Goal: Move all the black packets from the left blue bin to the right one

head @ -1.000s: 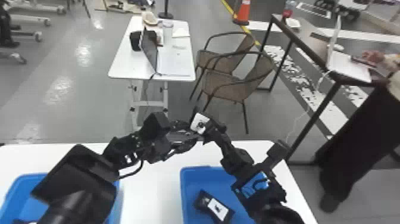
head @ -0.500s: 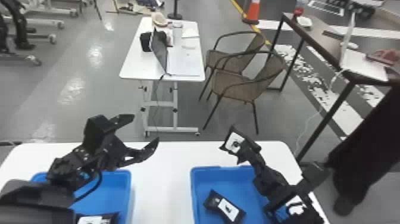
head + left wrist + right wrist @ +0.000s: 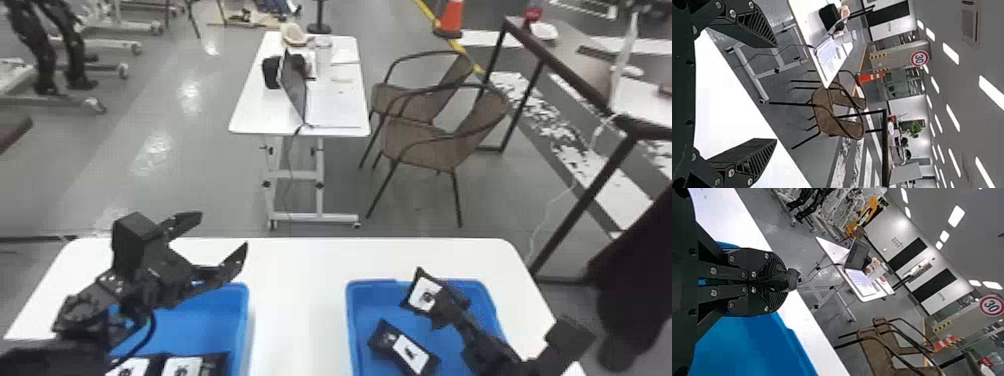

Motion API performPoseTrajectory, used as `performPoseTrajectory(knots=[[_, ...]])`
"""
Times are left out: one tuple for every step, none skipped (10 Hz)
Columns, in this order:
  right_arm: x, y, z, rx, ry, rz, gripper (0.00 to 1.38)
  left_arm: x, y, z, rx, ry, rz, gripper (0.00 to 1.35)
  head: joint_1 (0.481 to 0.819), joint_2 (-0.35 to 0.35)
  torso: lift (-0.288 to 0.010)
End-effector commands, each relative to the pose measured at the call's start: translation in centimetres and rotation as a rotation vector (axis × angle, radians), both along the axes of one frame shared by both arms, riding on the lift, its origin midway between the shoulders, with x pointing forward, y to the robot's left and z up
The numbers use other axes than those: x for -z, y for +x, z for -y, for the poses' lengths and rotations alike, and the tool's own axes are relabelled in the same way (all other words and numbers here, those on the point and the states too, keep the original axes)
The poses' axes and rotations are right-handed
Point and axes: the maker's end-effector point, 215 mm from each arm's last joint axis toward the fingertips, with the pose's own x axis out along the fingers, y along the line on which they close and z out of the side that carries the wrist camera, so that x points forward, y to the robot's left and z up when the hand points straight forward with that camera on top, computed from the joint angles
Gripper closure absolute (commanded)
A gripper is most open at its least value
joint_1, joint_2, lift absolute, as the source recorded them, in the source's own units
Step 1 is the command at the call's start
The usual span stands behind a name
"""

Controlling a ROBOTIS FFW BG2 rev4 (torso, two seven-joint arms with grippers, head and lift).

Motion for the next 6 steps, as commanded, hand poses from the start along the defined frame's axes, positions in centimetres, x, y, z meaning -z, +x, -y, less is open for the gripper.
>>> performPoseTrajectory(knots=[[2.2, -0.7, -1.1, -0.026, 0.029, -0.065, 1.27, -0.3, 0.2, -0.4, -0.006, -0.009, 0.001, 0.19, 0.695, -0.068, 0.0], [3.9, -1.2, -1.1, -0.027, 0.035, -0.106, 1.27, -0.6, 0.2, -0.6, -0.01, -0.018, 0.002, 0.18, 0.695, -0.062, 0.0], [5.7, -1.8, -1.2, -0.03, 0.049, -0.154, 1.25, -0.9, 0.1, -0.9, -0.015, -0.024, 0.005, 0.19, 0.695, -0.055, 0.0], [6.8, -2.2, -1.2, -0.032, 0.055, -0.179, 0.95, -1.0, 0.1, -0.9, -0.017, -0.03, 0.004, 0.19, 0.695, -0.051, 0.0], [7.2, -2.2, -0.7, -0.023, 0.021, -0.185, 0.46, -1.0, 0.0, -1.1, -0.021, -0.033, 0.003, 0.19, 0.695, -0.047, 0.0], [7.0, -2.0, 0.3, 0.0, 0.002, -0.176, 0.09, -0.5, -0.2, -1.3, -0.028, -0.041, -0.015, 0.18, 0.695, -0.049, 0.0]])
